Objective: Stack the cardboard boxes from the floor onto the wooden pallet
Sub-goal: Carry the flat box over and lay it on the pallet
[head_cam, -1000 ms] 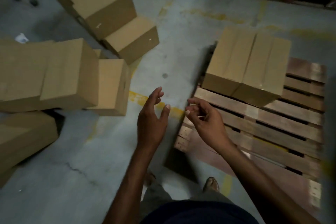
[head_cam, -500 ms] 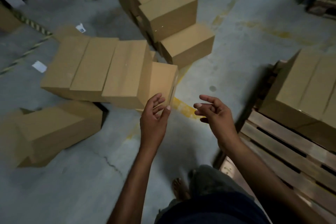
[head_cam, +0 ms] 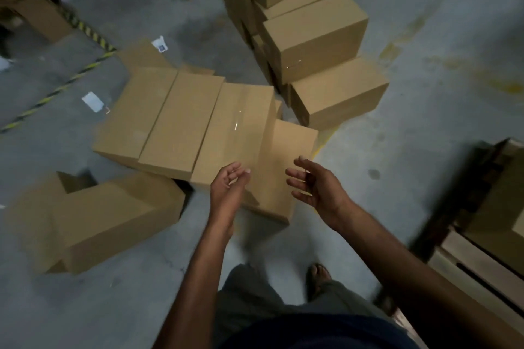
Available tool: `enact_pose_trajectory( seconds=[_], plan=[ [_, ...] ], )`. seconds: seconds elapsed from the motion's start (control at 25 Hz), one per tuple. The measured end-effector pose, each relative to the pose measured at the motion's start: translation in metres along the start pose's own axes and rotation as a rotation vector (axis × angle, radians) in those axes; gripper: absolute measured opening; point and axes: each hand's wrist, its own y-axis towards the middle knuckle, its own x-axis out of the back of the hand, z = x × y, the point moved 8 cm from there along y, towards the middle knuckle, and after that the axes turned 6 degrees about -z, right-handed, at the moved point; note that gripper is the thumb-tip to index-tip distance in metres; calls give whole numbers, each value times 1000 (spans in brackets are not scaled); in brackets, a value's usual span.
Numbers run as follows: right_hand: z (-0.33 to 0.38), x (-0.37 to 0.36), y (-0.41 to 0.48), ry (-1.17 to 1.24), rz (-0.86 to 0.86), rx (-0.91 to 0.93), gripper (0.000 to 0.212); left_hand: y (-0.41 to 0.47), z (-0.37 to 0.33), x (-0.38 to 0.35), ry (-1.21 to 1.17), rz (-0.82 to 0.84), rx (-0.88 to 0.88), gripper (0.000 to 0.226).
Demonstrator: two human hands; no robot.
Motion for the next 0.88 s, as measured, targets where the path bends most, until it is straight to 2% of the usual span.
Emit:
enact_pose_trajectory(
  seconds=[0.16,0.4,0.48,0.6,0.64,0.76,0.88],
  plan=[
    [-9,-54,80,41,-63,-116,29,97,9,27,-33,-5,134,35],
    [-32,-133,227,-11,-297,-159,24,295,39,54,69,-2,231,39],
    [-34,-155,273,-56,-349,-113,37,349,55,58,121,-24,264,39],
    [-54,-163,339,-91,-485,-93,73,415,82,52,160,-12,297,50],
    [-64,-160,356,-135,-552,-96,77,431,89,48,175,4,301,56],
    [-71,-156,379,-458,-741,-14,62,460,108,37,183,56,314,68],
    [-71,-147,399,-680,-822,80,70,475,122,27,238,106,304,75]
  ],
)
